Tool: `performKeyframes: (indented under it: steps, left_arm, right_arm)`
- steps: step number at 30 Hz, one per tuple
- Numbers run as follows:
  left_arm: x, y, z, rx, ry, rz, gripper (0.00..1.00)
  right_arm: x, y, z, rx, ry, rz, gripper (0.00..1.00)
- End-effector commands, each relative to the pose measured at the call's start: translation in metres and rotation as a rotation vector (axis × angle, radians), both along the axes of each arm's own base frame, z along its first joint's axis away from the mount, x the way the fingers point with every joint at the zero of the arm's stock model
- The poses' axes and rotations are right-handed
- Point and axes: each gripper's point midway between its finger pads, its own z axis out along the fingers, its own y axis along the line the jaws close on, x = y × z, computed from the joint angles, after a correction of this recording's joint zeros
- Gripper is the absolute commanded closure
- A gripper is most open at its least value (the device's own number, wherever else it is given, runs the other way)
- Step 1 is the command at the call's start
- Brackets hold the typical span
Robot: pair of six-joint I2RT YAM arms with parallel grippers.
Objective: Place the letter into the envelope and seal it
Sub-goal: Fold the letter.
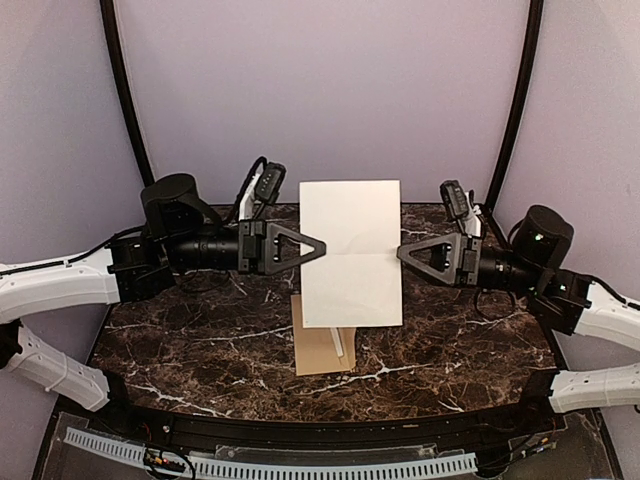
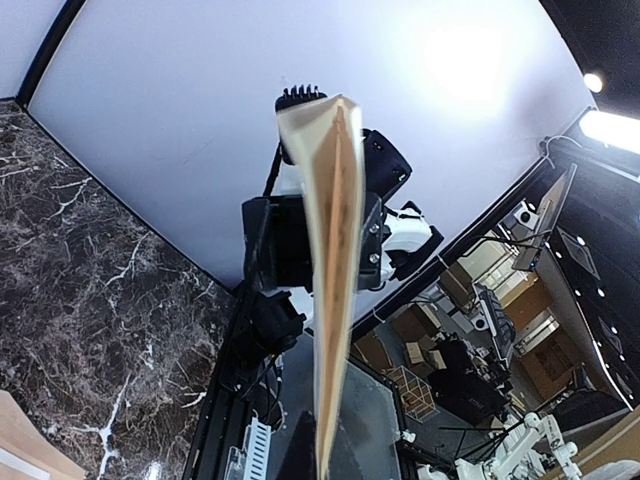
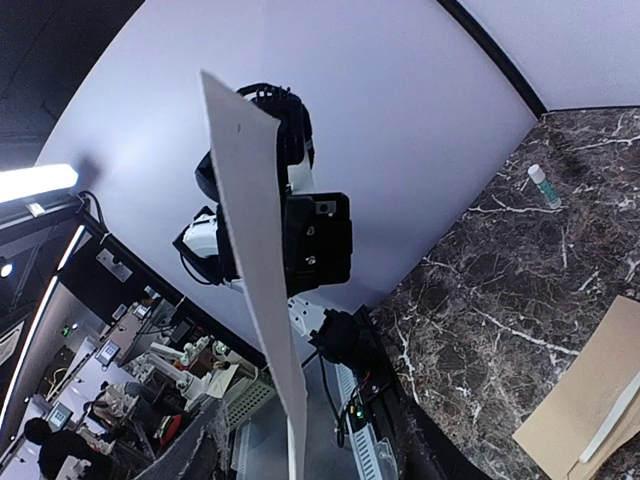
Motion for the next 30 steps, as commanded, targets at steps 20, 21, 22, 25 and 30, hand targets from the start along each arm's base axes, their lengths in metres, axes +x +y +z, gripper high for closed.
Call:
performKeyframes:
  steps: [20, 21, 22, 25, 30]
  left_arm:
    - [0.013, 0.010, 0.038, -0.082, -0.071, 0.081, 1.00]
    - [0.013, 0.010, 0.038, -0.084, -0.072, 0.082, 1.00]
    - [0.013, 0.010, 0.039, -0.086, -0.072, 0.083, 1.00]
    - [0.014, 0.011, 0.040, -0.088, -0.072, 0.086, 1.00]
    - [0.014, 0.013, 0.040, -0.091, -0.072, 0.092, 1.00]
  right_arm:
    - [-0.036, 0.005, -0.018, -0.002, 0.033, 0.106, 0.82]
    - [-0.037, 0.005, -0.020, -0.004, 0.039, 0.112, 0.80]
    - [-0.038, 0.005, -0.022, -0.008, 0.046, 0.116, 0.79]
    - [-0.040, 0.006, -0.026, -0.014, 0.059, 0.127, 0.79]
    - [-0.044, 0.008, -0.028, -0.021, 0.061, 0.146, 0.90]
